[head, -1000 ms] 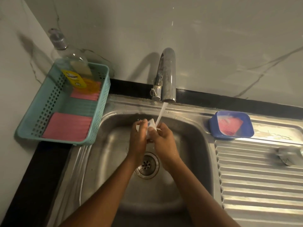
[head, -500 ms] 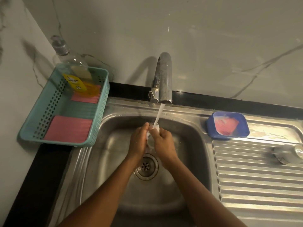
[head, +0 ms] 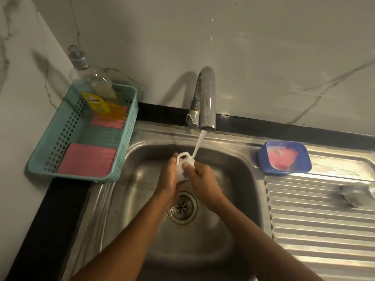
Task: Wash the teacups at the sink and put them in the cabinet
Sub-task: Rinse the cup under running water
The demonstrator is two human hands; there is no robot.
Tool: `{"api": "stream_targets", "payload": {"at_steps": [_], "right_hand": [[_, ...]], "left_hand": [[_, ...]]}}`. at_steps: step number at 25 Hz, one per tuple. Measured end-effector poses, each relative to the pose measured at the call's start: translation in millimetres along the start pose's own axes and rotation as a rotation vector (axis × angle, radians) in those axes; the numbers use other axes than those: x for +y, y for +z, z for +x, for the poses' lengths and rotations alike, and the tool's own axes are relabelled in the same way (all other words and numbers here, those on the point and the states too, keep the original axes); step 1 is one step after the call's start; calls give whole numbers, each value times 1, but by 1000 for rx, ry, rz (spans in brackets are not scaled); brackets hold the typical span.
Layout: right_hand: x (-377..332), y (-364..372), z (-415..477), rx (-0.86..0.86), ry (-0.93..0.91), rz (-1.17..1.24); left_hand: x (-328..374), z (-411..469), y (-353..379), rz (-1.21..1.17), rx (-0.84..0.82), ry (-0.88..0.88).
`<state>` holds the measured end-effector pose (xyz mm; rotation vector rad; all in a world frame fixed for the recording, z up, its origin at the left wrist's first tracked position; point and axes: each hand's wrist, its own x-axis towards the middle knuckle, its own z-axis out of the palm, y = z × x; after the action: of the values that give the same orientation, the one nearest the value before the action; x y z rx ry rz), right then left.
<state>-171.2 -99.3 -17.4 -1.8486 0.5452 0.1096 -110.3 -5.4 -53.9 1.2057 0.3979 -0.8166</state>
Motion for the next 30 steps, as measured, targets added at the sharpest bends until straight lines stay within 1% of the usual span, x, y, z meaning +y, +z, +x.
{"api": "stream_targets", "payload": {"at_steps": [1, 2, 3, 4, 5, 6, 7, 8, 9, 10, 11, 12, 13, 14, 15, 16, 18, 19, 20, 21, 22, 23, 24, 25, 26, 28, 29, 30], "right_hand": [[-6, 9, -2, 47, 25, 124], [-8, 16, -5, 83, -8, 184], [-6, 19, -9, 92, -95, 172], [1, 18, -11, 76, -204, 89], [13, 11, -11, 37, -358, -57], [29, -1, -7, -38, -528, -262], [41, -15, 2, -129, -630, -456], [48, -26, 9, -199, -624, -576], [47, -30, 13, -229, -535, -599], [38, -29, 11, -200, -375, -488], [28, -21, 9, -125, -200, -271], [16, -9, 5, -75, -71, 8], [4, 3, 0, -23, -25, 203], [3, 11, -5, 15, -57, 250], [10, 15, -8, 22, -139, 172], [24, 11, -10, -38, -251, -8], [45, -13, 0, -250, -494, -591], [50, -29, 13, -313, -631, -868], [45, -42, 23, -339, -779, -1081], [36, -52, 32, -356, -910, -1195], [28, -57, 38, -366, -1000, -1222], [20, -57, 39, -357, -1040, -1196], [22, -55, 41, -346, -1010, -1136], [27, -50, 38, -347, -907, -992], [33, -44, 33, -355, -747, -772], [45, -30, 23, -279, -416, -297], [44, -25, 18, -212, -220, 3], [44, -16, 16, -129, -35, 347]], "left_hand": [[-2, 0, 4, -28, 35, 121], [2, -1, 7, -36, 94, 186], [7, 0, 9, -40, 161, 206], [13, 1, 9, -15, 211, 163], [20, 2, 8, 41, 207, 71], [26, 0, 6, 121, 137, -63], [30, -3, 4, 192, 43, -185], [29, -3, 1, 219, -12, -254], [26, -5, 1, 199, -45, -270], [22, -5, 3, 163, -42, -211], [15, -1, 5, 126, -28, -103], [9, 1, 8, 104, -6, 12], [7, 1, 12, 82, 23, 113], [9, 0, 15, 57, 72, 158], [11, 1, 14, 45, 107, 153], [13, 1, 11, 74, 136, 116], [14, -4, 3, 186, 121, -29], [15, -6, 1, 217, 89, -118], [16, -8, 0, 210, 51, -196], [18, -7, 0, 194, 15, -254], [21, -6, 2, 168, -24, -287], [23, -4, 3, 138, -59, -301], [24, 0, 3, 103, -86, -298], [24, 5, 3, 77, -94, -296], [23, 10, 4, 71, -94, -293], [15, 18, 5, 53, -73, -258], [11, 19, 8, 68, -62, -209], [7, 19, 13, 122, -36, -125]]}}
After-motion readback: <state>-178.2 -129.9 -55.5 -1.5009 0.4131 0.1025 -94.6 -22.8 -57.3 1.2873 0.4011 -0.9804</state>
